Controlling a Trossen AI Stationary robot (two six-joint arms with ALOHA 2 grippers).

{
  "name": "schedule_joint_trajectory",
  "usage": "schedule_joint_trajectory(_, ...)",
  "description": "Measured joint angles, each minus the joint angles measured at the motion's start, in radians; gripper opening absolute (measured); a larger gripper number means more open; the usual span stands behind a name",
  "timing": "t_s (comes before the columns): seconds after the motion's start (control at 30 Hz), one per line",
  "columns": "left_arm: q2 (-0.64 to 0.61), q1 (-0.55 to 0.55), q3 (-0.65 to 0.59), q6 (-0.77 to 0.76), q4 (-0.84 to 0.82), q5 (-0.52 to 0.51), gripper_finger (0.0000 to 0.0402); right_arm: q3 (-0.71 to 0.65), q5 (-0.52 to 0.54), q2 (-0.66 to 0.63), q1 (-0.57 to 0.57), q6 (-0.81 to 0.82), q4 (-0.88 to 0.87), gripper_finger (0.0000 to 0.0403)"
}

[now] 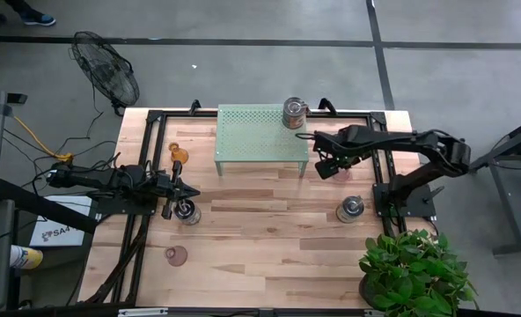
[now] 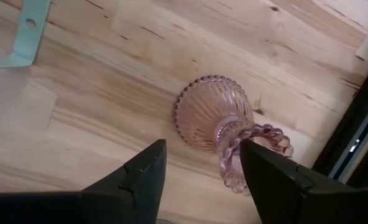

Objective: Pick & Place candle stick holders
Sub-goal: Put the top pink glass candle holder on the shelf

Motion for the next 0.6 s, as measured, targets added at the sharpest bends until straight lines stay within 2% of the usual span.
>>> schedule_joint_trajectory(0.6, 0.000, 0.000, 0.000, 0.000, 0.000, 0.000, 0.0001, 0.000, 0.042, 0.007, -0.021, -0.043, -0.023, 0.0112)
